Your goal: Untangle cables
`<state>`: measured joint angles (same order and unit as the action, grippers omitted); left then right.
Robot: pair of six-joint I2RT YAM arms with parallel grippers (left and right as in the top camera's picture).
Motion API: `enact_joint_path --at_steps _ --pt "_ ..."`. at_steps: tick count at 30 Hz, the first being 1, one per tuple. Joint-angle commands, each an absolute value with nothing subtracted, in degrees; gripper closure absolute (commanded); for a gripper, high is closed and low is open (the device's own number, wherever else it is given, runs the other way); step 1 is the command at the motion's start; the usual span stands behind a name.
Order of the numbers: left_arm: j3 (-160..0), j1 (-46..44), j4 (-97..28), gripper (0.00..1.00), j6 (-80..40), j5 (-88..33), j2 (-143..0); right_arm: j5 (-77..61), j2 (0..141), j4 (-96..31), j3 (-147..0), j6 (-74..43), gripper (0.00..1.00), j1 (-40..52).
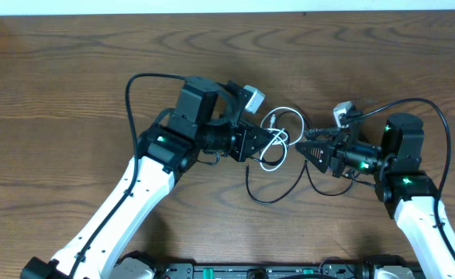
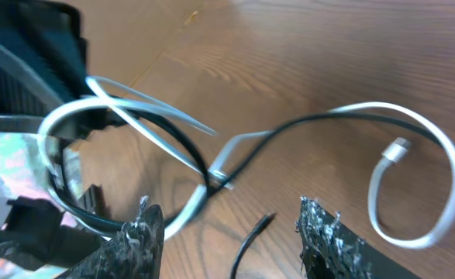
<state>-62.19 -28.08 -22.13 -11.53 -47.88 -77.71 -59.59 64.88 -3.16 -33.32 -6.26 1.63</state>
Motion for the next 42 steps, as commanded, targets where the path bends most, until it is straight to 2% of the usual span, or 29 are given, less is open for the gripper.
enact_joint_path --at_steps 1,4,12,18,27,34,42 --pt "-62.5 -29.0 -22.2 0.92 -10.1 -47.2 -78.3 -62.5 64.8 -2.7 -33.9 -5.1 0.47 3.2" --pt "-62.5 -29.7 -22.3 0.93 -10.1 -43.6 -78.3 -63.0 64.8 -2.5 -33.9 -5.1 0.47 3.9" --pt "-62.5 -34.1 -23.0 0.93 -17.6 -22.0 -78.3 -63.0 64.8 -1.9 -33.9 -5.5 0.43 4.6" --pt "-62.5 -38.2 -22.5 0.92 -23.2 -11.8 -78.3 -63.0 64.8 -1.9 -33.9 -10.6 0.45 4.6" --pt "-62.5 -42.6 -17.0 0.93 -28.0 -10.3 -78.3 -63.0 64.8 -1.9 -33.9 -16.8 0.51 4.6" --pt "-62.4 -44.3 -17.0 0.93 -29.4 -8.0 -78.3 -65.0 64.8 0.1 -33.9 -17.4 0.52 4.6" --pt "-62.4 -44.5 -16.8 0.92 -33.5 -8.0 -79.2 -65.6 64.8 2.6 -33.9 -19.9 0.58 5.3"
